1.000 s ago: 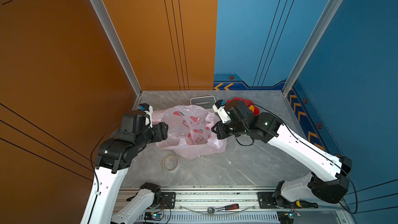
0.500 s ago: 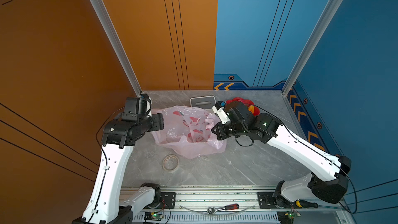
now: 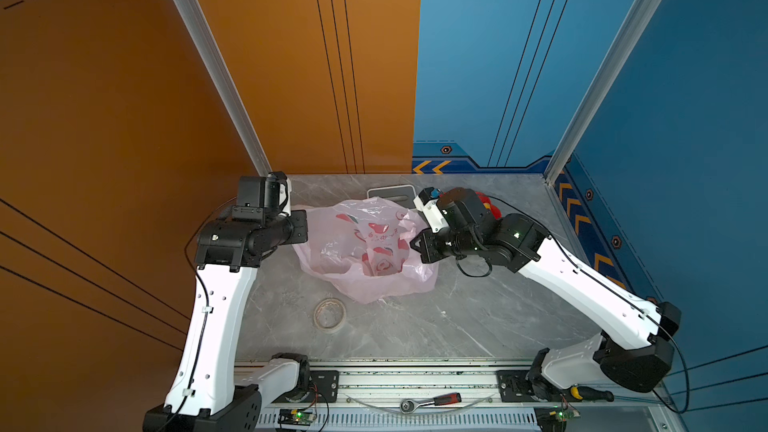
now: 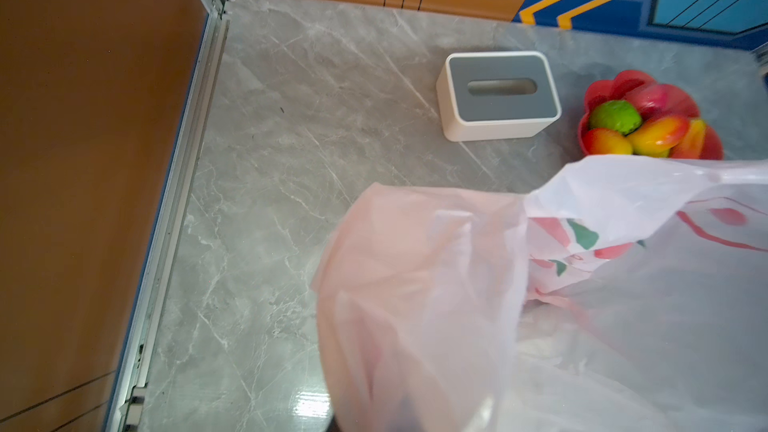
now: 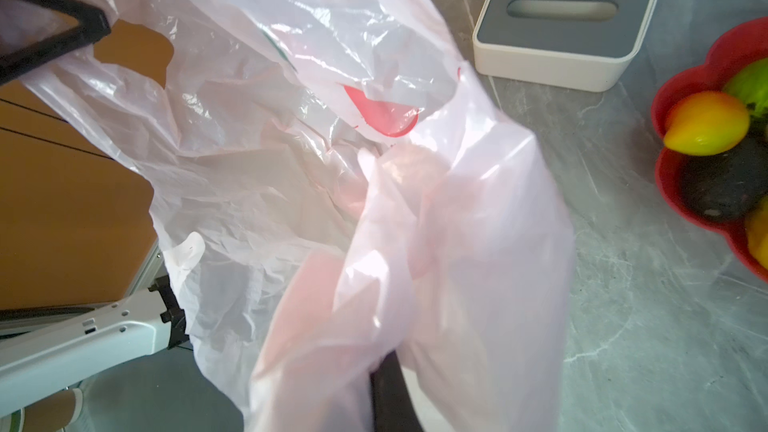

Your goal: Place the fruits into the plastic bag

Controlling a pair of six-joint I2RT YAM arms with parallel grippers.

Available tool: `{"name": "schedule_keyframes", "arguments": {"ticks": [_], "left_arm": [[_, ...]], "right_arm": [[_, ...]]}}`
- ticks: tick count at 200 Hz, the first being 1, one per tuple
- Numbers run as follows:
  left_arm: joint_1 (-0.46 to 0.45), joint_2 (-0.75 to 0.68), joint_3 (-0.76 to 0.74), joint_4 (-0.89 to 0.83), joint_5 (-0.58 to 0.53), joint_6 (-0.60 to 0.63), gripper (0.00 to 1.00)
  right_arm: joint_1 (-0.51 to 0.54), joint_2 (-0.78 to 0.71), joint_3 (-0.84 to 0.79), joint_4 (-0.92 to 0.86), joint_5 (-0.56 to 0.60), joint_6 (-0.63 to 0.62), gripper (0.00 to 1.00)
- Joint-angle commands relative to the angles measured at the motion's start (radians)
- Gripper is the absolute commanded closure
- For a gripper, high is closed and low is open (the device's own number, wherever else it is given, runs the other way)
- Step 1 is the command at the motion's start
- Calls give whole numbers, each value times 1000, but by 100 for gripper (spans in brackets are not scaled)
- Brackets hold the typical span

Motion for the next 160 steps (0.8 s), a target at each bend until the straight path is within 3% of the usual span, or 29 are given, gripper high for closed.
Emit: {"name": "schedule_keyframes", "arguments": {"ticks": [1, 40, 70, 90, 101, 122, 141, 160], "left_arm": [[-10, -77, 34, -39, 85, -41, 100], [-27, -121, 26, -38, 106, -86, 100], [-14, 8, 83, -21, 93, -75, 100], [20, 187, 268, 8, 138, -79, 100], [18, 290, 419, 16, 104, -79, 100], [0, 420, 704, 71, 75, -105, 100], [-102, 425, 850, 181, -3, -67, 100], [-329, 309, 778, 395, -168, 103, 100]], "right_arm": [[-9, -42, 74, -13, 35, -7, 100], [-17, -51, 121, -42, 56, -9, 100], [-88, 53, 230, -11, 73, -34, 100], [-196, 209, 395, 80, 14, -44, 100], [-251, 324, 575, 130, -5, -34, 100], [-254, 435, 796, 271, 58, -104, 100], [-199, 382, 767, 519, 105, -231, 100], [-101, 262, 655, 722, 141, -415, 100]]}}
